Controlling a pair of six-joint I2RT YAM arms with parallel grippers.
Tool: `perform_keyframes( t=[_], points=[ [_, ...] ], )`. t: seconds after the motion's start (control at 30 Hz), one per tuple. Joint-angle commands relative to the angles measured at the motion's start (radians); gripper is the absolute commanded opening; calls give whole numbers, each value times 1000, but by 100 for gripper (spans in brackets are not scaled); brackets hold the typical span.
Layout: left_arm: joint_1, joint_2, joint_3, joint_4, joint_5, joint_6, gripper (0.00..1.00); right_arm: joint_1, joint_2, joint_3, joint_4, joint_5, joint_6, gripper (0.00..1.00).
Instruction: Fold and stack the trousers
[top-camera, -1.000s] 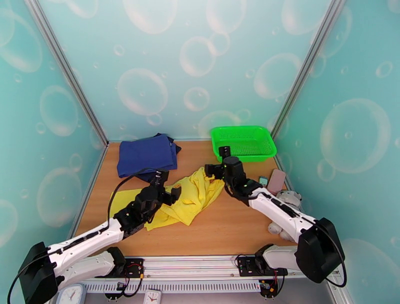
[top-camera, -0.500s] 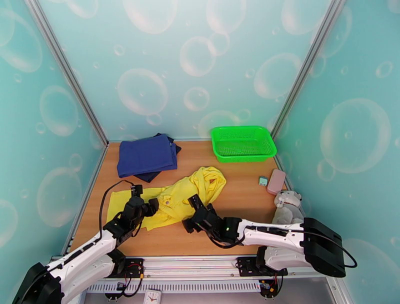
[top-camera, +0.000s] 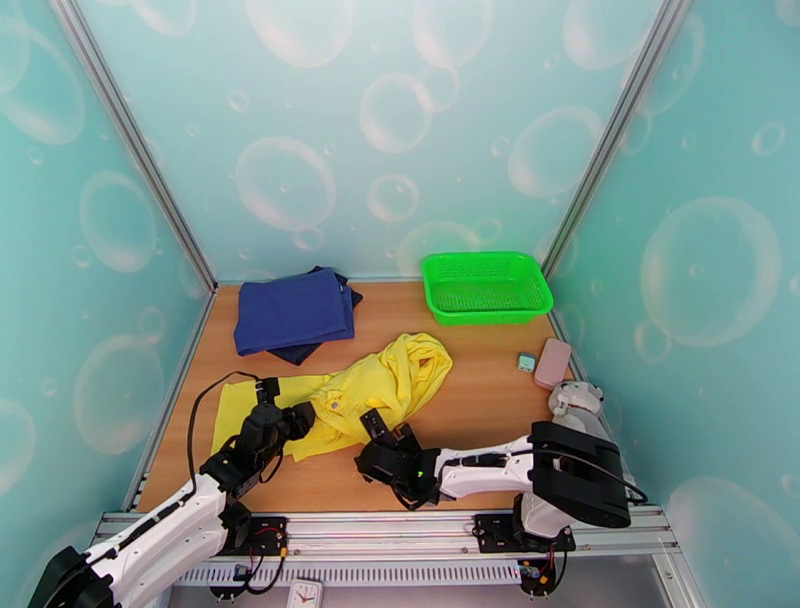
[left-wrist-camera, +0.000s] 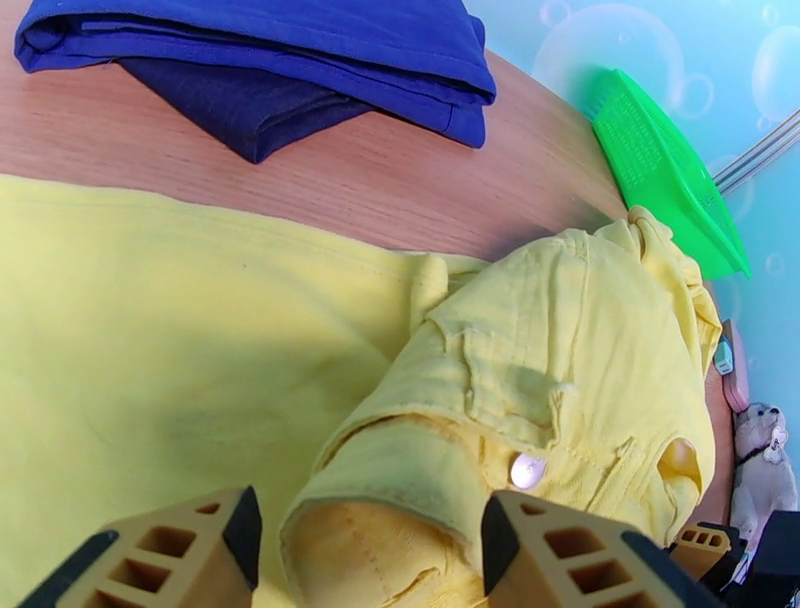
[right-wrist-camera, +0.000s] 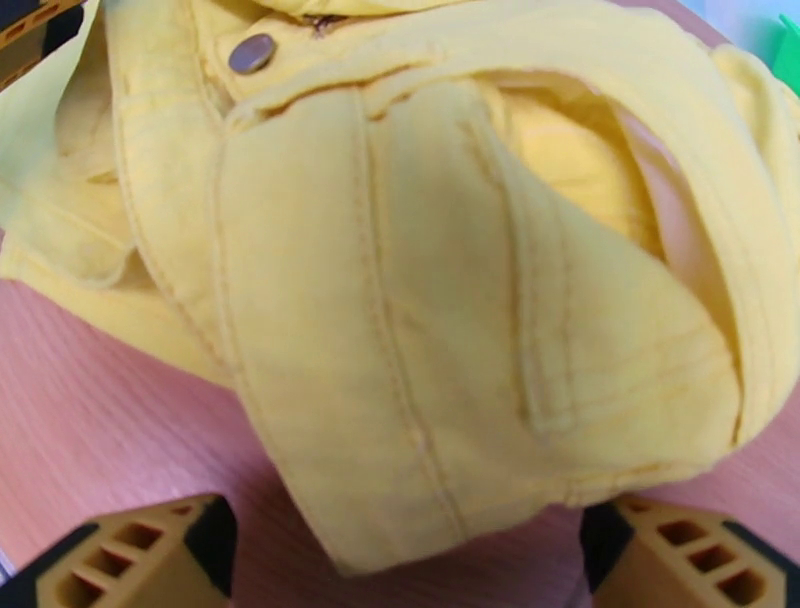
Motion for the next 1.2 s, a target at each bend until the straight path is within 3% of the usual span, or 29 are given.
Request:
perform_keyframes(
  t=[0.0, 0.2, 0.37, 0.43, 0.6, 0.7, 0.97, 1.17],
  points=[
    [10, -12, -11, 29, 18, -12, 62, -2, 45, 55, -20, 91, 14, 88],
    [11, -25, -7, 30, 10, -13, 62, -16, 93, 107, -67, 83, 6, 55],
    [9, -50, -2, 41, 3, -3, 62, -19, 61, 137, -79, 60, -27, 10],
    [9, -51, 2, 52, 11, 7, 61, -20, 40, 162, -96, 57, -44, 0],
    [7, -50, 15, 69, 55, 38, 61, -25, -35, 244, -157, 41, -109, 0],
    [3, -64, 21, 74, 79, 64, 62, -67, -83, 320, -210, -35, -152, 0],
    [-20, -137, -4, 174, 117, 135, 66, -345, -87, 646, -349, -300, -221, 0],
    [-22, -15, -1, 189, 77, 150, 73, -421, -31, 810, -410, -363, -273, 0]
  ],
)
